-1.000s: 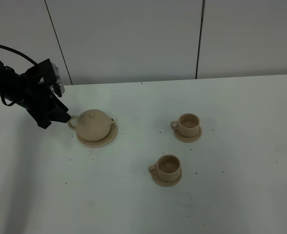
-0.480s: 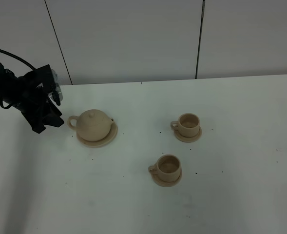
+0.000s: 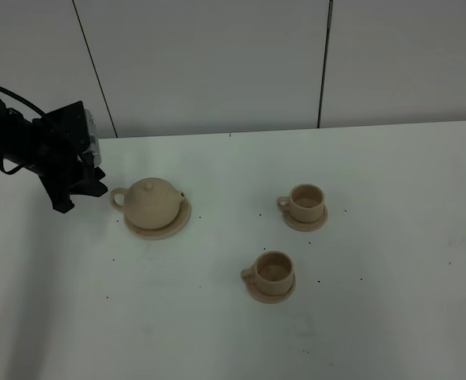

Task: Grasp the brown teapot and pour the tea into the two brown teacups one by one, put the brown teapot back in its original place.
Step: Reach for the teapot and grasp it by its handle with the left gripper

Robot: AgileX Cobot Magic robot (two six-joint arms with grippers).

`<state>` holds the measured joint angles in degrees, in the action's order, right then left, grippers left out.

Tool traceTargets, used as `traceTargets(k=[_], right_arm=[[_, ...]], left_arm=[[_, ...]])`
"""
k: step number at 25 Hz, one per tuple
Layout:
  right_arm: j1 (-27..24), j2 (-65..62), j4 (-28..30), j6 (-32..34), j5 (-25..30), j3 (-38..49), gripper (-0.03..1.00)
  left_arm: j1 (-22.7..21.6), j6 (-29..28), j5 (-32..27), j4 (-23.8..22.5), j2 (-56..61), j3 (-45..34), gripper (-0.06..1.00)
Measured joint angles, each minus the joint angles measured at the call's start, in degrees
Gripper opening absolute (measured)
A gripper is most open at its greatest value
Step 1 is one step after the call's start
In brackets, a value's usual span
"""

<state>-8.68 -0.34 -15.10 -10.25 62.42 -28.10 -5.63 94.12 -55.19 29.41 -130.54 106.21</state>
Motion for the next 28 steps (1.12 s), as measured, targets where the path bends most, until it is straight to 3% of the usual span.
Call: traceTargets(k=[7, 14, 28], right_arm=[[0.0, 0.0, 0.0, 0.0, 0.0, 0.0, 0.33], [0.0, 0.0, 0.0, 0.0, 0.0, 0.0, 0.33], [0.0, 0.0, 0.0, 0.0, 0.0, 0.0, 0.33]], left_arm=[[0.0, -0.2, 1.1, 0.2, 0.0, 0.0, 0.35], [0.0, -7.4, 5.7, 0.2, 0.0, 0.0, 0.35], [0.0, -11.6, 10.6, 0.2, 0.0, 0.0, 0.28]])
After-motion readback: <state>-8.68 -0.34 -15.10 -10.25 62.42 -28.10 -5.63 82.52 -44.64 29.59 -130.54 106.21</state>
